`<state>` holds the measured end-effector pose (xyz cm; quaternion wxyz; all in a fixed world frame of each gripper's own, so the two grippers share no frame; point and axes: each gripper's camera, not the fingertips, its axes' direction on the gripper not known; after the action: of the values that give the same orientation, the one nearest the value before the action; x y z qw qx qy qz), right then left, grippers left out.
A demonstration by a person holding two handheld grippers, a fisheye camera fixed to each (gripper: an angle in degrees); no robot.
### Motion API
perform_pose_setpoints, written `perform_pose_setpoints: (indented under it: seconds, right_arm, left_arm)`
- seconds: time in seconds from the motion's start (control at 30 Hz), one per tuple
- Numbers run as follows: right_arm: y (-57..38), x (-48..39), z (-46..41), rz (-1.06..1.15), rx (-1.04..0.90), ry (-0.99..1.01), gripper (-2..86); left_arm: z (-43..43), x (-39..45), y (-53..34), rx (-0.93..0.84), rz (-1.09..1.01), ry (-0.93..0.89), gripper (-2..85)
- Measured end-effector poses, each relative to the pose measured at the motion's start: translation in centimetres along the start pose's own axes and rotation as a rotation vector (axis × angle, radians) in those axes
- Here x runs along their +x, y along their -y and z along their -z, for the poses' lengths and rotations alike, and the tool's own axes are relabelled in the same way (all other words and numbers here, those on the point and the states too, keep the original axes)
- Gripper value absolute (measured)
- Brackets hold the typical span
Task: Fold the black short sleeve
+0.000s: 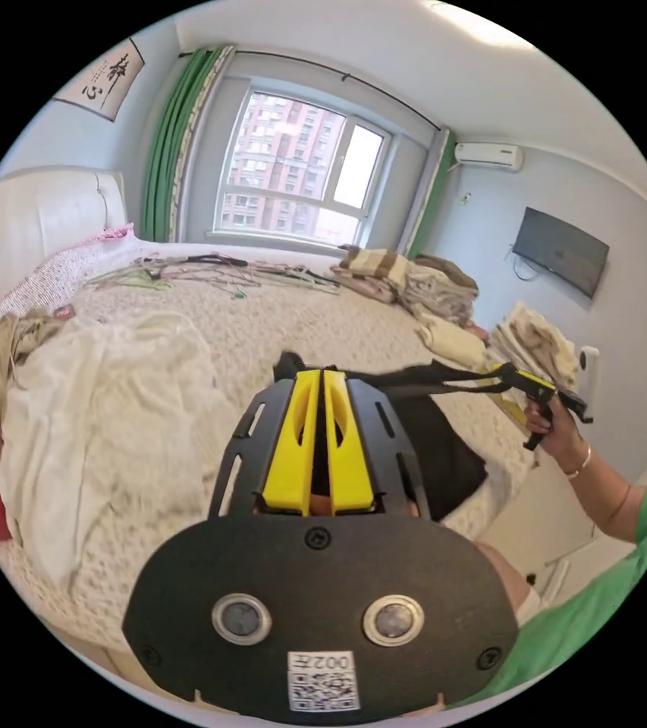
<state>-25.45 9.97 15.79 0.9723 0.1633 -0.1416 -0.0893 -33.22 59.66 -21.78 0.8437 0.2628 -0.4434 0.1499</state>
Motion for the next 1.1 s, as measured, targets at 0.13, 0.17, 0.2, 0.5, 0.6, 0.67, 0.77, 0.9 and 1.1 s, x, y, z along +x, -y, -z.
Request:
perform_pose_setpoints:
  seconds: [0.13,0.17,0.2,0.5,0.6,0.67,0.77,0.9,1.1]
  right_arm:
    - [-7.8,-3.9,-0.6,0.073,-0.168,-0.045,3.7]
    - [-9.5,-5.0,-0.4,0.101,-0.18,-0.076,5.1]
    - [-10.2,-5.5,-0.3,0.113,-0.186,-0.089,5.7]
    - [-13.5,-5.8,2.2,0.039,-0.086,-0.168,8.9]
    - [-13.6,-4.2,1.3,-0.037,-0.083,-0.14,8.0]
    - [-13.6,-2.7,-0.4,-0.095,-0.106,-0.097,7.6]
    - [-13.6,-1.4,-3.0,-0.144,-0.135,-0.066,7.6]
    - [-14.1,-0.9,-6.0,-0.168,-0.169,-0.041,7.3]
    - [-16.1,1.4,-6.4,-0.263,-0.175,-0.175,0.0]
  left_arm:
    - [0.4,-1.1,-7.1,-0.151,0.07,-0.046,-1.4]
    - [0.5,-1.2,-7.9,-0.168,0.075,-0.047,-1.5]
    - [0.7,-1.4,-9.3,-0.194,0.084,-0.039,-1.4]
    - [2.6,-2.4,-10.2,-0.16,0.159,0.02,-1.5]
    - [3.1,-3.5,-9.3,-0.107,0.208,0.009,-1.3]
    - [3.2,-4.2,-8.7,-0.078,0.232,0.011,-1.0]
    - [2.5,-5.4,-7.7,-0.055,0.256,-0.033,0.8]
    - [0.6,-5.7,-6.7,-0.072,0.267,-0.064,2.1]
    - [-1.3,-4.6,-6.3,-0.126,0.209,-0.014,2.3]
